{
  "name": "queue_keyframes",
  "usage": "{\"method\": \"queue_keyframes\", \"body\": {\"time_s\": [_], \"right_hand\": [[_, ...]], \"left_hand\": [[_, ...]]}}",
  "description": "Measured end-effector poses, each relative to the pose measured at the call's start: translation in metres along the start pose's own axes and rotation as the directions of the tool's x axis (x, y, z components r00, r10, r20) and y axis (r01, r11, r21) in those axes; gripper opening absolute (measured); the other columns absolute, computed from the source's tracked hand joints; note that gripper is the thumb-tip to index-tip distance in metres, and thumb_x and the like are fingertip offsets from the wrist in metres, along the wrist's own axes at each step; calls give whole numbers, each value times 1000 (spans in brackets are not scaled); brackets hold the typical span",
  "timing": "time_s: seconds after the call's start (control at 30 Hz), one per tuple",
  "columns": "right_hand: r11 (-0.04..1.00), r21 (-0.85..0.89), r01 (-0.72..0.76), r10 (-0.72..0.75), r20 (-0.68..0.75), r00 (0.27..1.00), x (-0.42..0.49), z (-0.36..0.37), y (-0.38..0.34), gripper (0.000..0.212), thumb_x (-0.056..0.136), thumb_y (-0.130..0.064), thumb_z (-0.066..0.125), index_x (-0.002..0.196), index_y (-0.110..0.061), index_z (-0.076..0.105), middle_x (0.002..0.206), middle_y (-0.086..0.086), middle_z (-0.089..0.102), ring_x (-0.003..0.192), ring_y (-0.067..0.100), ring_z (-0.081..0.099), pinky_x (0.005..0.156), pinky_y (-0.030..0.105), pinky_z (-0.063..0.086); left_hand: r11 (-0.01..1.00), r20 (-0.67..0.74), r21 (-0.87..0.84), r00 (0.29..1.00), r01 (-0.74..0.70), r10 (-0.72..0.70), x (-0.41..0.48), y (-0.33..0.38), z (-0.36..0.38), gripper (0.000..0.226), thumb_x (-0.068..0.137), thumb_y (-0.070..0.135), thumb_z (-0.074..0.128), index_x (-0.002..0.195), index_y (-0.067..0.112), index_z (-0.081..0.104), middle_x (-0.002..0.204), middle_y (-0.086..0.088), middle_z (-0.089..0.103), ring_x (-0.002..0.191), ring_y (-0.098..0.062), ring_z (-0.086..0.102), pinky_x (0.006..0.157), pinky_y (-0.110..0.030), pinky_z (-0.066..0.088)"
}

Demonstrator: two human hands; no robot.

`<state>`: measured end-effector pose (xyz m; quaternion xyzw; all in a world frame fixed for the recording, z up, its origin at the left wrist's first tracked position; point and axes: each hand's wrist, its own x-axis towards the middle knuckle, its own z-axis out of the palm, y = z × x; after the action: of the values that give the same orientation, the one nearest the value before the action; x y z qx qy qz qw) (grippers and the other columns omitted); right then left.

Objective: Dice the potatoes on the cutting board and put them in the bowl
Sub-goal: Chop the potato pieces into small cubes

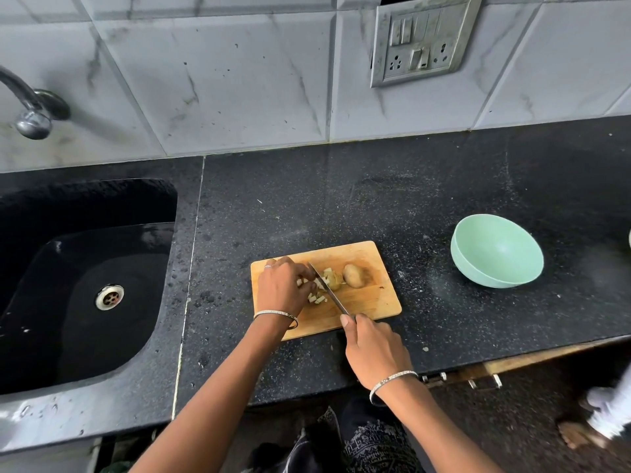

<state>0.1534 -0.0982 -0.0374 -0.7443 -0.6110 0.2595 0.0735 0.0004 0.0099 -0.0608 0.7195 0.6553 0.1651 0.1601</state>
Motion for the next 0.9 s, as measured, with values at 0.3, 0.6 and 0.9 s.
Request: {"method": "queue_keyframes", "body": {"time_s": [0.3, 0.6, 0.9], "right_hand": [[999, 0, -40, 40, 6, 999, 0, 1, 9, 47, 102, -50, 22, 99, -19, 57, 98, 8, 65, 95, 35, 62, 68, 38, 42], [996, 71, -62, 61, 17, 998, -10, 13, 15, 44, 102, -49, 20, 92, -20, 51, 93, 8, 64, 94, 34, 62, 67, 37, 39], [994, 103, -25, 28, -34, 999, -19, 17, 19, 46, 101, -51, 18, 92, -22, 53, 87, 2, 64, 89, 30, 63, 66, 38, 40]], "left_hand": [[996, 73, 20, 994, -86, 84, 8, 4, -3, 13, 79, 24, 67, 88, 32, 72, 94, 0, 59, 90, -22, 53, 77, -36, 49], [997, 43, -60, 998, -51, 53, 1, -1, 1, 12, 80, 30, 70, 91, 34, 73, 96, 3, 57, 91, -19, 55, 77, -33, 47], [998, 29, -55, 999, -29, 31, 4, 4, 0, 6, 76, 28, 74, 82, 27, 72, 96, 3, 56, 90, -18, 54, 74, -30, 43]]}}
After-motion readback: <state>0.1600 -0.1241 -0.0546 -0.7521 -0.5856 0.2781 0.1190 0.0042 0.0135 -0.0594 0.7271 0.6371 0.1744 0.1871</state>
